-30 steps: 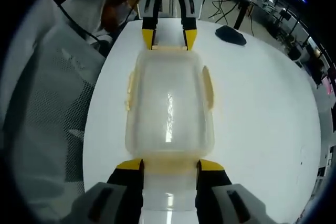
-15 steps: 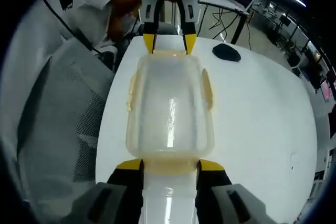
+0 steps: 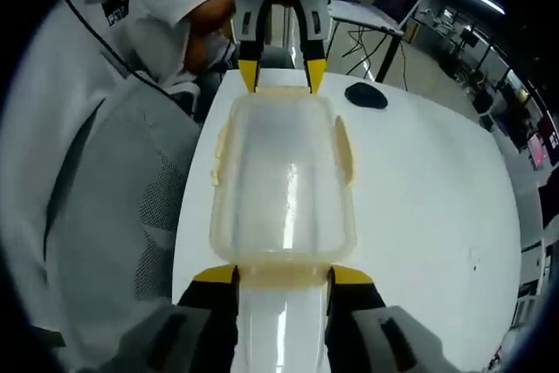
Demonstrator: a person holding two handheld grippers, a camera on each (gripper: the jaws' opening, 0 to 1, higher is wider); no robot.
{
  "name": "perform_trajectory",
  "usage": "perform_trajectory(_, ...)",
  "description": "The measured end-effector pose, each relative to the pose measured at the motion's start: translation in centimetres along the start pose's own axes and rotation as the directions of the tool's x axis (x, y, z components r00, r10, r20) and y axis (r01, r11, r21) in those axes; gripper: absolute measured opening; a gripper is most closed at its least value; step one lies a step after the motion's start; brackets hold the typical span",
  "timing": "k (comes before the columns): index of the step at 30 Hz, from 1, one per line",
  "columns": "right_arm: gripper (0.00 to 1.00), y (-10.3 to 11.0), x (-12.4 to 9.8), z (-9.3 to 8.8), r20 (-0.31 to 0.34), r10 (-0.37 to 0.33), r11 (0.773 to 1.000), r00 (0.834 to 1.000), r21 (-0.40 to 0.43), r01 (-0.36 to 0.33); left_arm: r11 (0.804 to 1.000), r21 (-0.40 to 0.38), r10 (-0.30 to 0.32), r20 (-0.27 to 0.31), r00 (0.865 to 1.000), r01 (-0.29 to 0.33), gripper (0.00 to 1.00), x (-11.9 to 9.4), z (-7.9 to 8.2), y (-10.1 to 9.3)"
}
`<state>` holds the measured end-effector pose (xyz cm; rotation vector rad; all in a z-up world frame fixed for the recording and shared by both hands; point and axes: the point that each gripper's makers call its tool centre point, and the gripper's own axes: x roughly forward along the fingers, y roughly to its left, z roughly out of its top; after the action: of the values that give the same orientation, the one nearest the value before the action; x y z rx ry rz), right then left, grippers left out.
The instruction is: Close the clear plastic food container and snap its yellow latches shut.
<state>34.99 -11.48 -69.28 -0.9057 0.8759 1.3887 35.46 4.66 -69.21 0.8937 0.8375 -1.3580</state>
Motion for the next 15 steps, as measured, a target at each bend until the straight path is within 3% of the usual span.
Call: perform_trajectory(15, 0.36, 0.1, -3.1, -3.5, 0.0, -0.032, 0.999, 0.999, -0.007, 0.032, 1.0, 0.02, 0.011, -0.018, 1.0, -0.011, 0.36, 1.2, 4.4, 0.2)
